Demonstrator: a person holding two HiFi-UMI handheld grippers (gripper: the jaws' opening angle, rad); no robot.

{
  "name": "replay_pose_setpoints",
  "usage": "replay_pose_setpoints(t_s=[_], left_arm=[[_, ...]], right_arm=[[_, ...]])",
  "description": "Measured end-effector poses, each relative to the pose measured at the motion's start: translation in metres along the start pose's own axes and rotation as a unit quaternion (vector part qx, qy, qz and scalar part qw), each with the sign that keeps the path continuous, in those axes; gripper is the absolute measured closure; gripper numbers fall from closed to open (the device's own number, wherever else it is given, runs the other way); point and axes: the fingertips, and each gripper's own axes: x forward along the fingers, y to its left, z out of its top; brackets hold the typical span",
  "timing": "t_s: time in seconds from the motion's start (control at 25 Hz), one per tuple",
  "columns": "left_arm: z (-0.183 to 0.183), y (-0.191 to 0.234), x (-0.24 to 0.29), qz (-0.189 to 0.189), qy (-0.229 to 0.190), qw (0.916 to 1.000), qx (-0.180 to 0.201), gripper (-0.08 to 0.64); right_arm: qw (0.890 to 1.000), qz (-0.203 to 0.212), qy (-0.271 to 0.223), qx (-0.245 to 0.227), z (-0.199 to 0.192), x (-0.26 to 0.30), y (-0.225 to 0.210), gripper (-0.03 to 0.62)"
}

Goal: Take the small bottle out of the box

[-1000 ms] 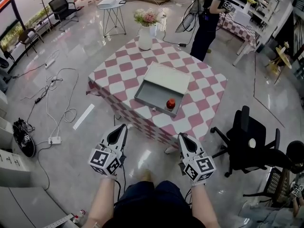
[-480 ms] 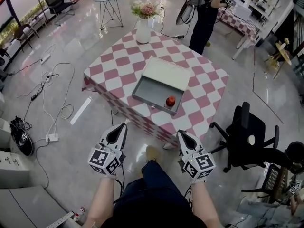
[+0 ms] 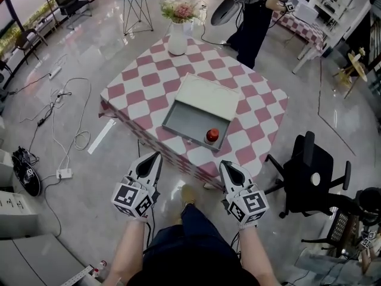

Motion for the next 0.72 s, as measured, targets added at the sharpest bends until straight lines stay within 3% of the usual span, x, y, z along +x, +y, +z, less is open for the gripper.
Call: replay_pose_setpoints(t_s=[0.56, 0.72], left_arm=[[-0.011, 0.013, 0.062, -0.015, 0.024, 0.9996, -0.006, 0.548], [-0.013, 0.015, 0.076, -0.021, 0.029, 0.9993, -0.008, 0.548]], right_arm=[[0.999, -0.006, 0.023, -0.036, 0.004, 0.052, -0.036, 0.584], [0.999, -0.004, 0.032, -0.040, 0.004, 0.061, -0.044, 0.543]])
